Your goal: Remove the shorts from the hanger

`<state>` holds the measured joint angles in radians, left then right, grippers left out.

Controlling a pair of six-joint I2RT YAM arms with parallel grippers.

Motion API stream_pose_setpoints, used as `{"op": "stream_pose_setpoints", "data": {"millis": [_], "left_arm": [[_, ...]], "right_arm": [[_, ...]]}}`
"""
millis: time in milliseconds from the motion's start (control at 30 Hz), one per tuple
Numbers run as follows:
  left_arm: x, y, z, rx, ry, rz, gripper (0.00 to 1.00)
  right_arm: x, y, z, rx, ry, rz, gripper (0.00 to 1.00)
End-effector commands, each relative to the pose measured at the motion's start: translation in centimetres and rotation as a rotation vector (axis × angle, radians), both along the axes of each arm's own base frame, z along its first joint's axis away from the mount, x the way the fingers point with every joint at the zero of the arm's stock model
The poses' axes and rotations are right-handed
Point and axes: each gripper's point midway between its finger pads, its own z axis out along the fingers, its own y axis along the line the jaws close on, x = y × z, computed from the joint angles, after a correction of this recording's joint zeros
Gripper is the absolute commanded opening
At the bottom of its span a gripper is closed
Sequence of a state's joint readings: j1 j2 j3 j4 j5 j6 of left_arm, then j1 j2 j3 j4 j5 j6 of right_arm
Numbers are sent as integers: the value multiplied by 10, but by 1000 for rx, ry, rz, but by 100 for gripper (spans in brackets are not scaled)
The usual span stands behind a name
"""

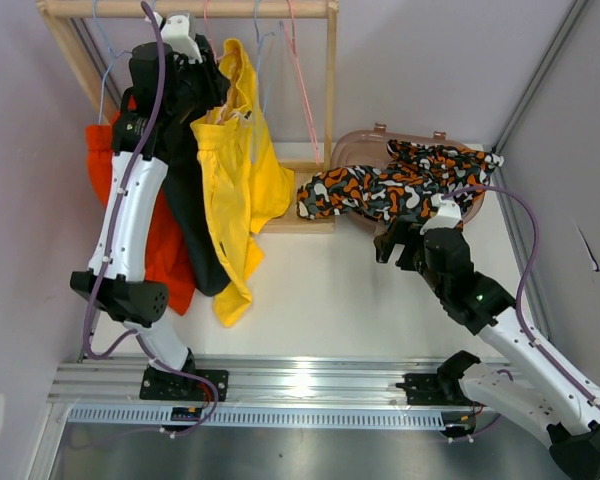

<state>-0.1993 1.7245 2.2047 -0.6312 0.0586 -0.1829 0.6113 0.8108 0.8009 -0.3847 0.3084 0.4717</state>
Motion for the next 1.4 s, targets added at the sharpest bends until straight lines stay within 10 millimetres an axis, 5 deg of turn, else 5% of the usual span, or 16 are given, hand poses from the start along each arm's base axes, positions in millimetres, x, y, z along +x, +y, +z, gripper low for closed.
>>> {"op": "stream_pose_setpoints", "data": {"millis": [0, 267, 433, 600, 700, 833, 967, 1000, 1067, 1100, 1133, 1200, 1267, 1300, 1333, 1367], "left_arm": [[2, 2, 10, -10, -31, 4, 40], [10, 0, 6, -9, -17, -1, 0], [-4, -3, 30, -33, -58, -27, 0], [-42, 0, 98, -79, -207, -49, 0], [-52, 0, 101, -85, -205, -60, 0], [-75, 4, 102, -89, -208, -57, 0], [-84, 7, 87, -86, -176, -49, 0], [-85, 7, 86, -88, -177, -51, 0], [-91, 4, 83, -99, -165, -70, 0], [-94, 2, 84, -106, -166, -85, 0], [-94, 0, 79, -111, -153, -92, 0], [-102, -1, 84, -128, -163, -105, 0], [-110, -2, 85, -137, -167, -116, 0], [-112, -2, 83, -139, -165, -118, 0], [-114, -3, 83, -139, -165, -121, 0], [-115, -3, 79, -136, -156, -125, 0]], "right_arm": [[3, 0, 4, 20, -19, -23, 99], [1, -2, 3, 20, -21, -26, 100], [-1, 1, 9, 29, -26, -12, 99], [-10, 3, 25, 30, -57, 4, 99], [-19, 18, 43, 55, -97, 66, 99], [-33, 60, 78, 79, -163, 188, 99], [-67, 134, 113, 31, -250, 337, 99], [-70, 148, 141, 63, -287, 343, 99], [-70, 192, 133, -21, -280, 377, 100], [-76, 211, 160, 27, -308, 401, 100], [-75, 243, 142, -18, -290, 434, 99], [-79, 274, 172, 41, -321, 461, 100], [-76, 316, 155, -2, -311, 491, 99], [-78, 327, 182, 43, -337, 495, 99], [-78, 338, 184, 40, -340, 502, 99], [-74, 360, 165, 0, -326, 511, 99]]}}
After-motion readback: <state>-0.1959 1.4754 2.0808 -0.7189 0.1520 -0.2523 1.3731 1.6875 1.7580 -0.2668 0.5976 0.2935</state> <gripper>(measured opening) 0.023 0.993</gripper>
